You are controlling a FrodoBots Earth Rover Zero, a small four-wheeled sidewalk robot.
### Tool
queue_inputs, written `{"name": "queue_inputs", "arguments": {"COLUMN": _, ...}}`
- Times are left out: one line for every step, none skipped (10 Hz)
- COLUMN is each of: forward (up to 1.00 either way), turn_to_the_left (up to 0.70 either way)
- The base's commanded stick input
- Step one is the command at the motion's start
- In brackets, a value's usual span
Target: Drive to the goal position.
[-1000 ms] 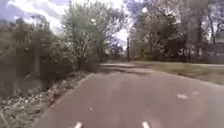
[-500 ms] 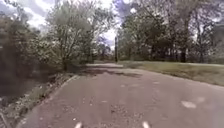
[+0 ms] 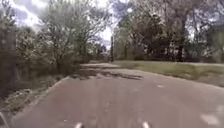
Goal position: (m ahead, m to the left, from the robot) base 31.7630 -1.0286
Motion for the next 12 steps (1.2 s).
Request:
{"name": "queue_inputs", "arguments": {"forward": 1.00, "turn_to_the_left": 0.00}}
{"name": "queue_inputs", "arguments": {"forward": 1.00, "turn_to_the_left": 0.00}}
{"name": "queue_inputs", "arguments": {"forward": 1.00, "turn_to_the_left": 0.00}}
{"name": "queue_inputs", "arguments": {"forward": 1.00, "turn_to_the_left": 0.00}}
{"name": "queue_inputs", "arguments": {"forward": 1.00, "turn_to_the_left": 0.00}}
{"name": "queue_inputs", "arguments": {"forward": 1.00, "turn_to_the_left": 0.00}}
{"name": "queue_inputs", "arguments": {"forward": 1.00, "turn_to_the_left": 0.00}}
{"name": "queue_inputs", "arguments": {"forward": 1.00, "turn_to_the_left": 0.00}}
{"name": "queue_inputs", "arguments": {"forward": 1.00, "turn_to_the_left": 0.00}}
{"name": "queue_inputs", "arguments": {"forward": 1.00, "turn_to_the_left": 0.00}}
{"name": "queue_inputs", "arguments": {"forward": 1.00, "turn_to_the_left": 0.00}}
{"name": "queue_inputs", "arguments": {"forward": 1.00, "turn_to_the_left": 0.00}}
